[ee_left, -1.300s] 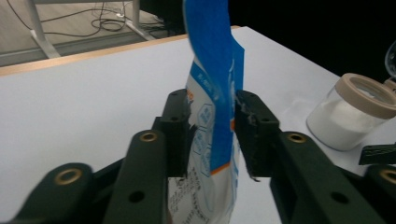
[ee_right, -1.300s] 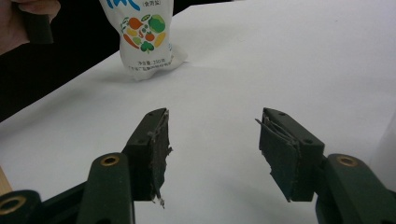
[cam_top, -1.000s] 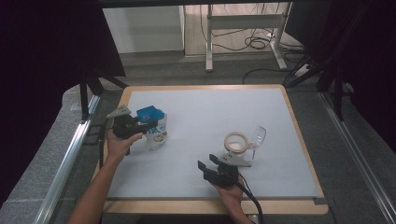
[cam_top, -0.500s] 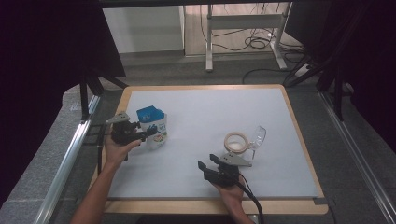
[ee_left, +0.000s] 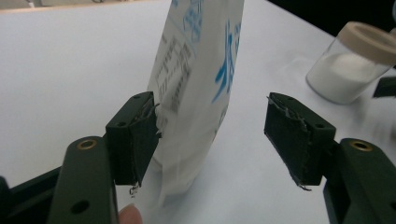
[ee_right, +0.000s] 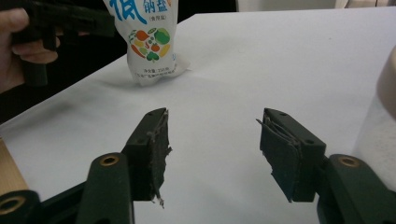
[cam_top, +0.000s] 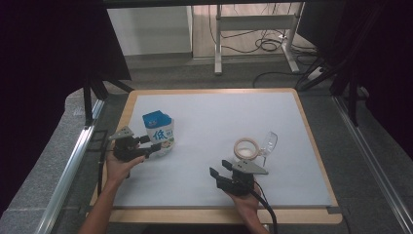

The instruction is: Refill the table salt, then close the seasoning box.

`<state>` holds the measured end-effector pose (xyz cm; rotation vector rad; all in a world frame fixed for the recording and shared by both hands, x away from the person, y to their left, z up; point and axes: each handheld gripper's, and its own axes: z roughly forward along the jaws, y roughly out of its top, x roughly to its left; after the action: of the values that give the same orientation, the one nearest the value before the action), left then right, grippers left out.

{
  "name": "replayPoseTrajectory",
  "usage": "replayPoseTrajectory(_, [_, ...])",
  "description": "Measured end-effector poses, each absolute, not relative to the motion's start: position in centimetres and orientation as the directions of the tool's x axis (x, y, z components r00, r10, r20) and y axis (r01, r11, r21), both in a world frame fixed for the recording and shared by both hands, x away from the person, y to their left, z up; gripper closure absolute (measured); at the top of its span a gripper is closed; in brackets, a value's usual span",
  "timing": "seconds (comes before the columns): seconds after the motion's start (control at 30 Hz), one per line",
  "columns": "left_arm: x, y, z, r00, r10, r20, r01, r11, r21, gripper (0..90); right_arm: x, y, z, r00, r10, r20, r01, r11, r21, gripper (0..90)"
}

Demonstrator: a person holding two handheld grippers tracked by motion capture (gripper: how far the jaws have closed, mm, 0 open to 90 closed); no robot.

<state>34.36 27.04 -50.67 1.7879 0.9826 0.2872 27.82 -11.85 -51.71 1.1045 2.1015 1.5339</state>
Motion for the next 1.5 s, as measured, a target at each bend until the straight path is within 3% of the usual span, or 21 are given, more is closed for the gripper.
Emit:
replayPoseTrajectory(0.27, [33.8,27.5,-51.7,0.624,0.73,-0.278,0.513,-0.115,0.851,34.1,27.3,-13.4,-50.7,-0.679,0.713,0.175,0.378,0.134,0.916,57.5])
replayPoseTrajectory(0.47, [33.5,27.4,-52.4,0.621,0.731,-0.284,0.526,-0.119,0.842,34.3,26.6,-14.9,-49.8,-0.694,0.709,0.129,0.341,0.165,0.925,79.3])
replayPoseTrajectory(0.63, [33.3,27.3,-52.8,0.62,0.735,-0.276,0.527,-0.129,0.84,34.1,26.0,-17.0,-49.2,-0.691,0.715,0.107,0.325,0.175,0.929,89.2])
replayPoseTrajectory(1.07, [33.1,27.0,-53.0,0.622,0.736,-0.268,0.528,-0.14,0.838,34.0,25.0,-23.2,-48.3,-0.599,0.788,0.14,0.33,0.083,0.94,89.9])
replayPoseTrajectory(1.5, [32.7,26.9,-53.4,0.618,0.738,-0.27,0.531,-0.138,0.836,33.8,26.6,-27.0,-47.4,-0.484,0.862,0.152,0.317,0.011,0.948,89.9])
